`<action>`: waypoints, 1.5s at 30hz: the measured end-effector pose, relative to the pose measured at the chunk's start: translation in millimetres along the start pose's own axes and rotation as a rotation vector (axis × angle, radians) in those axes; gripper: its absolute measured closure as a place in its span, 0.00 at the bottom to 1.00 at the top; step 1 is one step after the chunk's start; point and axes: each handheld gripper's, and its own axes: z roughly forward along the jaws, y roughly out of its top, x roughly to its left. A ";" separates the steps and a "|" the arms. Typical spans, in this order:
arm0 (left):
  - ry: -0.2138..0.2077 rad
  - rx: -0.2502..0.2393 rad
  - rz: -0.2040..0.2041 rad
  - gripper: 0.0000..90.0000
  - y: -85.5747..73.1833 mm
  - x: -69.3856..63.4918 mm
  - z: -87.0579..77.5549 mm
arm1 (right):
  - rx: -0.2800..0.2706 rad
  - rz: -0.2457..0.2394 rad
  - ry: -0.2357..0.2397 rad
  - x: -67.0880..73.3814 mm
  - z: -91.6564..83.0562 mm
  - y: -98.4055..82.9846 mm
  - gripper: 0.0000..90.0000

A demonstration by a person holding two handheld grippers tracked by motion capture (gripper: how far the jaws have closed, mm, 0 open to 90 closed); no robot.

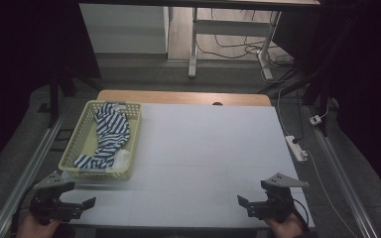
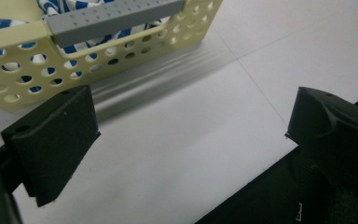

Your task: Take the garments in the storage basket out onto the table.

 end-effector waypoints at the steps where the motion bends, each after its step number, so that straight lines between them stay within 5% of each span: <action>1: -0.002 0.008 0.008 0.03 0.3 -0.6 0.7 | -0.002 0.007 0.006 -1.1 0.0 0.0 0.00; 18: -0.028 0.037 0.006 0.03 3.2 1.9 4.2 | 0.011 0.029 0.024 -3.9 0.6 -0.2 0.00; 25: -0.038 0.003 -0.015 0.01 2.9 2.8 0.7 | 0.018 0.026 0.029 -3.6 1.7 0.2 0.00; 45: -0.025 -0.040 0.011 0.00 12.9 -2.8 -5.8 | 0.035 0.013 0.036 -2.3 3.9 1.3 0.00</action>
